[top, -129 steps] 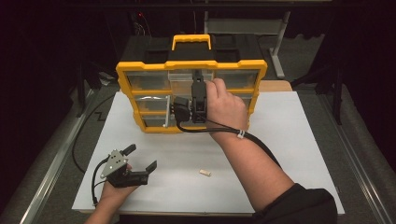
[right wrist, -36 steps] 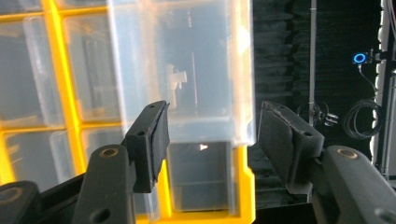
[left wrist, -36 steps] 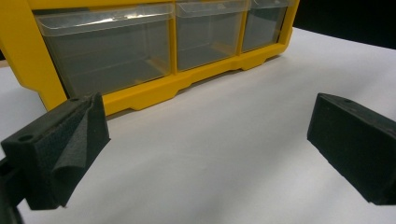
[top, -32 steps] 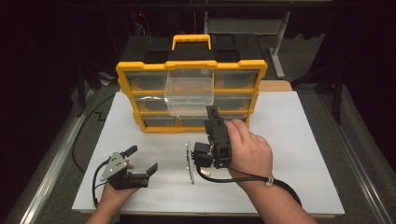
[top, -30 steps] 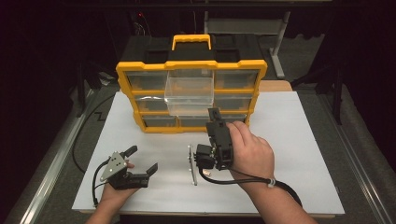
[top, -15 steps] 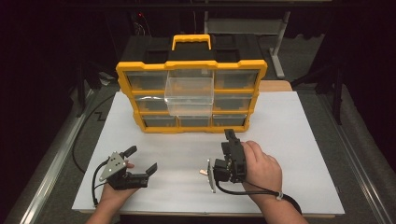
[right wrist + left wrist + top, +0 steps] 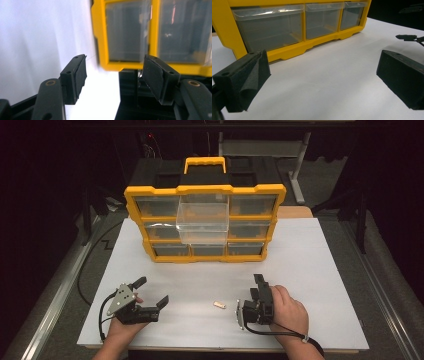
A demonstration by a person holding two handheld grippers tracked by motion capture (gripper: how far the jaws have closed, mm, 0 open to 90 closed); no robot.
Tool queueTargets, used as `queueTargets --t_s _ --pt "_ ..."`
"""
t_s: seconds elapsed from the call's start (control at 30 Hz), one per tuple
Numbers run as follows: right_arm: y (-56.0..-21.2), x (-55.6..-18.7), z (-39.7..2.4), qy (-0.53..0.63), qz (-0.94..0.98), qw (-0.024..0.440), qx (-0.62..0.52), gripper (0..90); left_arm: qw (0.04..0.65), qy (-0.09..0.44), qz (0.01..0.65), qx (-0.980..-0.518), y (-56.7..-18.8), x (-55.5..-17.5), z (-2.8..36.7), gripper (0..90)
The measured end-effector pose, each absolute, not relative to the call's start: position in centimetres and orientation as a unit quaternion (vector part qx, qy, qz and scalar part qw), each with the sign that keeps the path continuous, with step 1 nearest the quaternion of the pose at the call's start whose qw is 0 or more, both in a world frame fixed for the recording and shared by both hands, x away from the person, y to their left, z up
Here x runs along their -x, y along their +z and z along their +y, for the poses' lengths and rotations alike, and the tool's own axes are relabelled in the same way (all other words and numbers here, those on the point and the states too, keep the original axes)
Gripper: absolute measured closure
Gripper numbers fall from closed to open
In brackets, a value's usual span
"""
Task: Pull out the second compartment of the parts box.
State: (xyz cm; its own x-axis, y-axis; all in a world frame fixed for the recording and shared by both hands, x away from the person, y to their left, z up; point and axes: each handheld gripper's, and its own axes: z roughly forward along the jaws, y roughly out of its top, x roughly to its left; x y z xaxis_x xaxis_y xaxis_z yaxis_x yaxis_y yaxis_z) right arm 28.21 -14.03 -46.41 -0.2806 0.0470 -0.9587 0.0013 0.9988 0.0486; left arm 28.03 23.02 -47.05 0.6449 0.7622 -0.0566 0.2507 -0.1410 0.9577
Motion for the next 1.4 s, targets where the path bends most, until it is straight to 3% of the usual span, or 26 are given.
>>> queueTargets --t_s 0.4,0.87,1.4 --pt "-46.9 -28.4 -17.2 -0.004 0.819 0.573 -0.036 22.0 0.543 0.242 0.364 -0.718 -47.0 -28.0 22.9 0.4" --pt "-47.0 -28.6 -17.1 -0.004 0.825 0.564 -0.026 0.6 0.539 0.238 0.361 -0.723 -47.1 -28.0 22.8 0.4" --pt "-46.3 -28.5 -17.4 0.034 0.822 0.565 -0.056 0.4 0.539 0.238 0.364 -0.721 -47.1 -28.1 22.9 0.5"
